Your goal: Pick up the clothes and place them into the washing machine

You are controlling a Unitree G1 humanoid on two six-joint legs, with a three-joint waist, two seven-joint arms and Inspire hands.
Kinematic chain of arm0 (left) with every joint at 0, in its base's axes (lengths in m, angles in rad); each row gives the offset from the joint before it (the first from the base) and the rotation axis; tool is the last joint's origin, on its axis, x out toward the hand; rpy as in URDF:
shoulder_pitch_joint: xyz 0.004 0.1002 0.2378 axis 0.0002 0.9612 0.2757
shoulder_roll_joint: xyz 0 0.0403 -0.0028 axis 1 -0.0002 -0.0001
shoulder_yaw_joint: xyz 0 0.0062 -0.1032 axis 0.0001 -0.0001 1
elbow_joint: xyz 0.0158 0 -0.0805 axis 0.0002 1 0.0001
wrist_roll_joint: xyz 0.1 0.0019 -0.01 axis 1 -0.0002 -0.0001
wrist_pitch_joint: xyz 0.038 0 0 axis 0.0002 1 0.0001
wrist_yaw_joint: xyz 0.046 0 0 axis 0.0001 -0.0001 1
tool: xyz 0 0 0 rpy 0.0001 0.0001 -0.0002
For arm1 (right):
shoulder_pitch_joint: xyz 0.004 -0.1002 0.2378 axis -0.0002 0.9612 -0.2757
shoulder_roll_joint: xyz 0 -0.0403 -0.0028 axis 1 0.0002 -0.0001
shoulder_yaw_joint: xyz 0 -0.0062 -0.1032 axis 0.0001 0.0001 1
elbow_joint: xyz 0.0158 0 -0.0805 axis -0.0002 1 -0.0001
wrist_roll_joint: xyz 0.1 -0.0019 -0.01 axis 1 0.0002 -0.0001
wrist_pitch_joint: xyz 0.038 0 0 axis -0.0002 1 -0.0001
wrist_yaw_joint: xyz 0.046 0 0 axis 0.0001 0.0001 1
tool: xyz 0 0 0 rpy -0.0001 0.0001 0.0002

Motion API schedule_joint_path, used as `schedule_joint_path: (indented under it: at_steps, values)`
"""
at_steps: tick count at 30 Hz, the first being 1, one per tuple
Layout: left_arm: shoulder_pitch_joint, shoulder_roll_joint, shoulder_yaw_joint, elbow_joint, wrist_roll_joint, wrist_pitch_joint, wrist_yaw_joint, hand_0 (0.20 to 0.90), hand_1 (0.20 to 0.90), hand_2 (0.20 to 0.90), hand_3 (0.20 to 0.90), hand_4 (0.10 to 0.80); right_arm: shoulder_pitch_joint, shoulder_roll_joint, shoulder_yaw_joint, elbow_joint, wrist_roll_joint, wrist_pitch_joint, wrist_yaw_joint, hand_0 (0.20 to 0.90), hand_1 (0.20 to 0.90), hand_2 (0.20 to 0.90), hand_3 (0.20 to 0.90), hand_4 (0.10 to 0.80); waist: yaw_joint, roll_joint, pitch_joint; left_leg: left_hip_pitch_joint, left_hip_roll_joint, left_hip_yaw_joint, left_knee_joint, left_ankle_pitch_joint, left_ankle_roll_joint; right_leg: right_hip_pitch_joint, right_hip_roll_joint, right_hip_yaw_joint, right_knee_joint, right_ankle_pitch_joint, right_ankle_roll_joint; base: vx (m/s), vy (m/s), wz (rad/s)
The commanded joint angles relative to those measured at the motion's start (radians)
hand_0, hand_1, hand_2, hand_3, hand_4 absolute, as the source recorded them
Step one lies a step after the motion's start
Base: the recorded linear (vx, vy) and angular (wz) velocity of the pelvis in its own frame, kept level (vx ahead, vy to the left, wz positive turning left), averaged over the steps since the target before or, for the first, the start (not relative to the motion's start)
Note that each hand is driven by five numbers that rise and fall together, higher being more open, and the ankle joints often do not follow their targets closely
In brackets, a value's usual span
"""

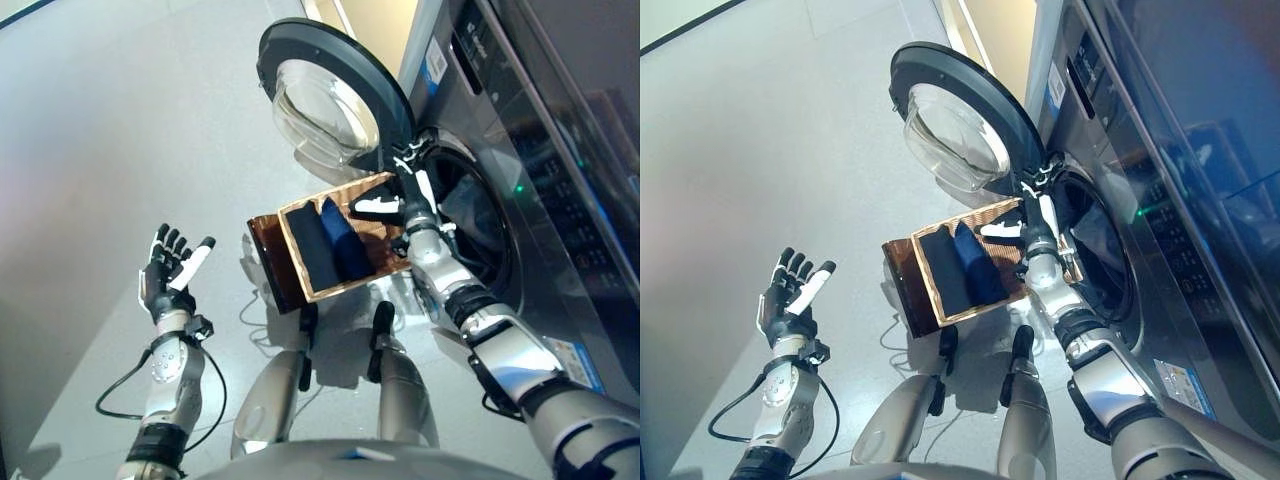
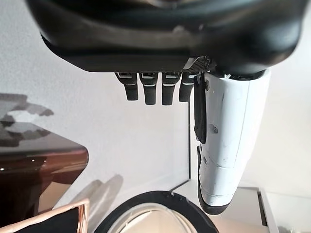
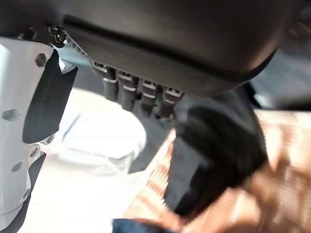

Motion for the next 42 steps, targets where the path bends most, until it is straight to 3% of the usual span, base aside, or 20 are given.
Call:
schedule_joint_path:
  at_steps: [1, 3, 11, 19, 20, 26, 36, 42]
  values:
    - [-0.052, 0.086, 0.085, -0.091, 0.083, -0.100, 0.025, 0.900, 0.900, 0.900, 0.900, 0.800, -0.141, -0.089, 0.065, -0.074, -0.277, -0.003, -0.036, 0.900, 0.900, 0.900, 0.900, 0.800, 0.024, -0.031, 0.032, -0.059, -0.010, 0.006, 0.051, -0.033, -0.048, 0.107, -0.014, -0.008, -0.074, -0.029, 0.023, 0.009, -0.016, 0.11]
    - [-0.067, 0.096, 0.089, -0.108, 0.131, -0.110, 0.035, 0.900, 0.900, 0.900, 0.900, 0.800, -0.148, -0.145, 0.130, -0.073, -0.475, 0.020, -0.048, 0.900, 0.900, 0.900, 0.900, 0.800, 0.027, -0.029, 0.046, -0.076, -0.010, 0.002, 0.061, -0.035, -0.048, 0.093, -0.015, -0.011, -0.061, -0.038, 0.023, 0.009, -0.030, 0.09]
    - [-0.141, 0.133, 0.062, -0.202, 0.233, -0.133, 0.103, 0.900, 0.900, 0.900, 0.900, 0.800, -0.286, -0.176, 0.281, 0.128, -0.786, 0.103, -0.103, 0.900, 0.900, 0.900, 0.900, 0.800, 0.052, -0.025, 0.106, -0.167, -0.018, -0.013, 0.121, -0.053, -0.049, 0.011, -0.014, -0.032, 0.004, -0.064, 0.022, -0.013, -0.031, 0.09]
    - [-0.167, 0.132, 0.056, -0.247, 0.251, -0.136, 0.139, 0.900, 0.900, 0.900, 0.900, 0.800, -0.376, -0.166, 0.341, 0.200, -0.817, 0.114, -0.100, 0.900, 0.900, 0.900, 0.900, 0.800, 0.054, -0.029, 0.140, -0.283, -0.027, -0.017, 0.229, -0.091, -0.048, -0.101, -0.011, -0.040, 0.111, -0.103, 0.013, -0.010, -0.022, 0.08]
    - [-0.166, 0.133, 0.058, -0.243, 0.255, -0.135, 0.148, 0.900, 0.900, 0.900, 0.900, 0.800, -0.383, -0.171, 0.341, 0.205, -0.812, 0.117, -0.103, 0.900, 0.900, 0.900, 0.900, 0.800, 0.055, -0.029, 0.139, -0.284, -0.028, -0.026, 0.244, -0.128, -0.052, -0.107, -0.007, -0.033, 0.139, -0.139, 0.017, 0.084, -0.034, 0.21]
    - [-0.156, 0.137, 0.074, -0.265, 0.262, -0.140, 0.167, 0.900, 0.900, 0.900, 0.900, 0.800, -0.425, -0.189, 0.356, 0.268, -0.818, 0.133, -0.112, 0.900, 0.900, 0.900, 0.900, 0.800, 0.064, -0.012, 0.153, -0.349, -0.036, -0.036, 0.276, -0.134, -0.055, -0.174, -0.016, -0.041, 0.191, -0.156, 0.017, -0.003, -0.019, 0.09]
    - [-0.168, 0.131, 0.061, -0.273, 0.261, -0.146, 0.172, 0.900, 0.900, 0.900, 0.900, 0.800, -0.421, -0.201, 0.361, 0.380, -0.844, 0.162, -0.116, 0.900, 0.900, 0.900, 0.900, 0.800, 0.079, 0.029, 0.163, -0.389, -0.054, -0.045, 0.283, -0.122, -0.055, -0.231, -0.030, -0.043, 0.248, -0.177, 0.012, -0.006, 0.001, 0.09]
    - [-0.176, 0.121, 0.068, -0.281, 0.256, -0.154, 0.164, 0.900, 0.900, 0.900, 0.900, 0.800, -0.372, -0.233, 0.361, 0.479, -0.928, 0.211, -0.096, 0.900, 0.900, 0.900, 0.900, 0.800, 0.099, 0.078, 0.149, -0.411, -0.070, -0.053, 0.257, -0.100, -0.058, -0.269, -0.048, -0.037, 0.274, -0.187, 0.013, -0.008, 0.006, 0.09]
